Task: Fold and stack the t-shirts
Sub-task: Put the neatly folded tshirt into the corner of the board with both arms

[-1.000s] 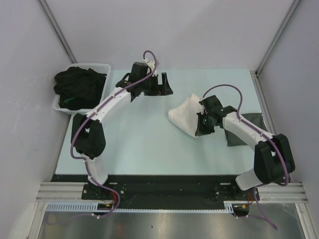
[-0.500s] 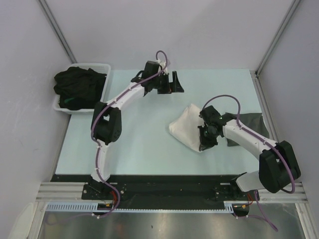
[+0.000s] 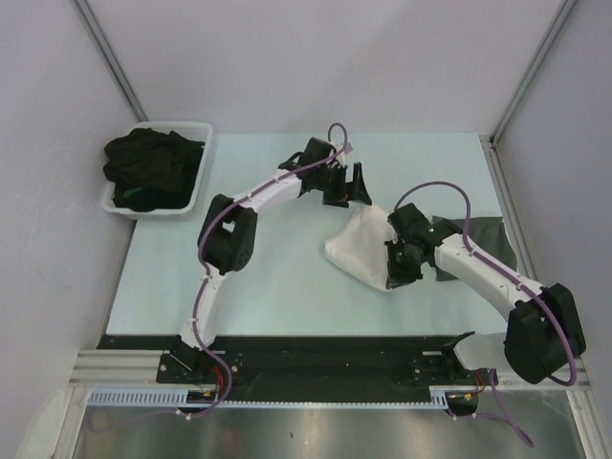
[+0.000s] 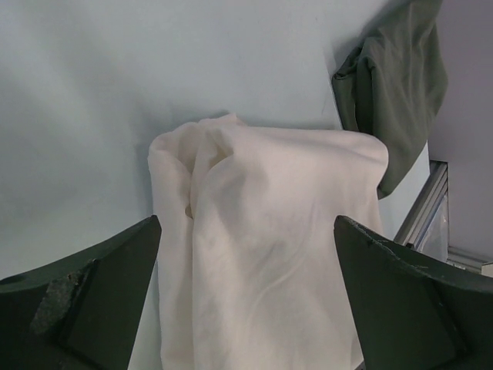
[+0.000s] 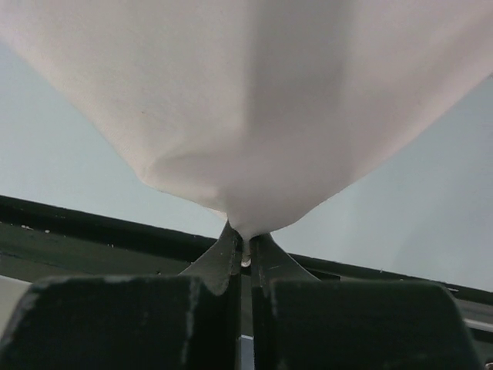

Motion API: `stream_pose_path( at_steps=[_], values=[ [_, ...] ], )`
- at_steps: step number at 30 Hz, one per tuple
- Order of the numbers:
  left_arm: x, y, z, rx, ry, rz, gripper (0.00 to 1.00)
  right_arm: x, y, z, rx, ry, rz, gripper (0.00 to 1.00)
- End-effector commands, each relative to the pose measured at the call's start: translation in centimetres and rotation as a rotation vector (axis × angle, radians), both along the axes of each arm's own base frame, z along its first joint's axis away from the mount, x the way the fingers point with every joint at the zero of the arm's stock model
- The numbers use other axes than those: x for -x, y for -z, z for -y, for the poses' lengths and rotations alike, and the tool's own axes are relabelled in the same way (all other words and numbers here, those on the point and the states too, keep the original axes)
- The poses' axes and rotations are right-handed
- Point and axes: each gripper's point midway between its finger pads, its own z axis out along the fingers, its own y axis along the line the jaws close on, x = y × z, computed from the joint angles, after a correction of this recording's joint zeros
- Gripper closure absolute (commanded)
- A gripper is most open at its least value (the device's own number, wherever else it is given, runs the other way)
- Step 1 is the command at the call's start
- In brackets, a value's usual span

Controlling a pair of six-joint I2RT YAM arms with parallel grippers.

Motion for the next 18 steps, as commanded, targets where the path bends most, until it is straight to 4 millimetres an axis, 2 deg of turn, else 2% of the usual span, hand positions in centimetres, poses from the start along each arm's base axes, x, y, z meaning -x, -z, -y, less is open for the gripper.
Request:
stream_pose_path(
  at_steps=[1,10,18],
  values=[
    [-0.4,-0.7,0.7,0.039,0.011,0.010,0.00,0.7,-0.4,0.5,0.008,0.014,0.003,1.00],
    [-0.1,2.4,1.0,-0.015,-0.006,-0.048,0.01,1.0,-0.4,0.6,0.000,0.021,0.004,1.00],
    [0.0,2.9,2.4,0.049,0.006,-0.079,0.00,1.2,-0.6,1.0,0.008,0.029,0.008,1.00]
  ],
)
